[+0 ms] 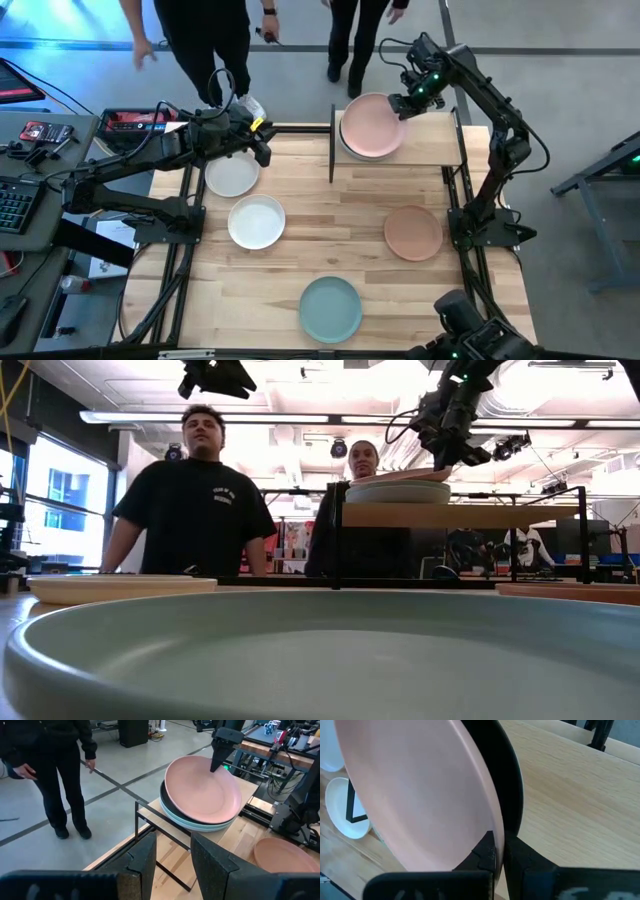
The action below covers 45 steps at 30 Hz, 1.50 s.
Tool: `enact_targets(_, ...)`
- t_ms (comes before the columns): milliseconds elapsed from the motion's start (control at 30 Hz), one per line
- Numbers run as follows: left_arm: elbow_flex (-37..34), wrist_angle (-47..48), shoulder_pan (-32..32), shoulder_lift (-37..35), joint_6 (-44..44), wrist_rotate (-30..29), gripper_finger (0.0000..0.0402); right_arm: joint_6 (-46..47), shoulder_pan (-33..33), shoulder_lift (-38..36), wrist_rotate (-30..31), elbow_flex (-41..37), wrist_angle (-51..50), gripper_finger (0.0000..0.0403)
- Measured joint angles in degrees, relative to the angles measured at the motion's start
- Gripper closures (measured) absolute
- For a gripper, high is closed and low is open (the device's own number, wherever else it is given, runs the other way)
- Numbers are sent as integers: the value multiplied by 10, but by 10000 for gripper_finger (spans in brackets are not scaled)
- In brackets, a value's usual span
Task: Place and stack plates onto a shelf
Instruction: Stack the pink plate on top of the black plate on the shelf
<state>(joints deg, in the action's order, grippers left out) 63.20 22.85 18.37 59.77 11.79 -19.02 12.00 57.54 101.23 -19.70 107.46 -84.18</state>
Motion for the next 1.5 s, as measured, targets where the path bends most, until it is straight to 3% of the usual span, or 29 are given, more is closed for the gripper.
enact_targets(933,0,0,0,0,0,0,291,29,0,0,12,0,-9,402)
enact_targets(1267,0,0,0,0,0,0,291,26,-1,0,-11,0,16,402)
enact_targets(1500,0,0,0,0,0,0,291,25,-2,0,-15,0,17,355)
